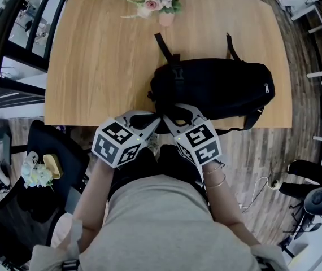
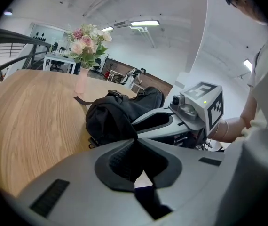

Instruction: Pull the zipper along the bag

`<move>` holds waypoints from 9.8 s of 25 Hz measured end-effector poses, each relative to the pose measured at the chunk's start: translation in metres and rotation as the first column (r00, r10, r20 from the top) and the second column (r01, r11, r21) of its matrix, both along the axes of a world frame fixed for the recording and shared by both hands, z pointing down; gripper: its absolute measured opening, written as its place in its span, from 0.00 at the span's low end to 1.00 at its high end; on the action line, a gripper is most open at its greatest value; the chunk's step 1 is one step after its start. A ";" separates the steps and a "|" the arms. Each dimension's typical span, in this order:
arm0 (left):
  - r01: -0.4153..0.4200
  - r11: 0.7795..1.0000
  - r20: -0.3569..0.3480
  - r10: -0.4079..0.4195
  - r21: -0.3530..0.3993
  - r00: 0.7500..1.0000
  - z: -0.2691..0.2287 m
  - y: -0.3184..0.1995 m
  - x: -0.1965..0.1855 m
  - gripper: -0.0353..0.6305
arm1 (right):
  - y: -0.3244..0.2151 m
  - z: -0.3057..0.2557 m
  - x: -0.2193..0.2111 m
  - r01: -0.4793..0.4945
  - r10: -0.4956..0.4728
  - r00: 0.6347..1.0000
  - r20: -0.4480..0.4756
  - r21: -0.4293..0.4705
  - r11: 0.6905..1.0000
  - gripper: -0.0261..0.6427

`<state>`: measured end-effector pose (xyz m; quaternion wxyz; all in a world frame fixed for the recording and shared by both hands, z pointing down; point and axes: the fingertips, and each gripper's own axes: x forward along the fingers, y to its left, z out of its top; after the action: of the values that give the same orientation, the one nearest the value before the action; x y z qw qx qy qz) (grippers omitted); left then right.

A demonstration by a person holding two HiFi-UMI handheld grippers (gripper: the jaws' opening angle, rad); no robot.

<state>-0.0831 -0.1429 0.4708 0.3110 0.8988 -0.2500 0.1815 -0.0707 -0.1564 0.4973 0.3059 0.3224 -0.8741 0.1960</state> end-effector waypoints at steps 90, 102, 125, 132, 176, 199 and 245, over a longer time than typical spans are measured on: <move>0.619 0.775 0.093 -0.631 0.128 0.770 -0.016 -0.020 -0.033 0.10 | -0.036 -0.063 0.182 -0.130 0.135 0.991 -0.021 0.158 0.979 0.06; 0.526 0.778 0.299 -0.621 0.342 0.724 -0.038 -0.014 -0.011 0.24 | -0.039 -0.074 0.182 -0.083 0.077 0.996 0.039 0.173 0.982 0.06; 0.330 0.788 0.377 -0.558 0.520 0.739 -0.070 -0.035 0.034 0.42 | -0.045 -0.085 0.179 -0.062 0.045 0.994 0.095 0.187 0.980 0.06; 0.159 0.840 0.374 -0.390 0.518 0.841 -0.070 -0.046 0.104 0.42 | -0.046 -0.087 0.178 -0.061 0.042 0.994 0.096 0.194 0.979 0.06; -0.020 0.844 0.406 -0.237 0.536 0.883 -0.069 -0.068 0.161 0.15 | -0.065 -0.100 0.260 -0.238 0.222 0.971 0.094 0.228 0.944 0.06; 0.138 0.837 0.354 -0.366 0.530 0.860 -0.069 -0.076 0.153 0.15 | -0.077 -0.105 0.316 -0.292 0.274 0.956 0.106 0.237 0.927 0.06; 0.631 0.721 -0.037 -0.650 0.287 0.759 -0.088 -0.014 0.156 0.09 | 0.002 -0.124 0.207 0.068 -0.143 0.936 0.321 0.233 0.970 0.05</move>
<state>0.0728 -0.1566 0.3830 0.2146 0.7852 -0.5783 0.0552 0.1358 -0.1544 0.3735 0.1255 0.2682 -0.9457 0.1340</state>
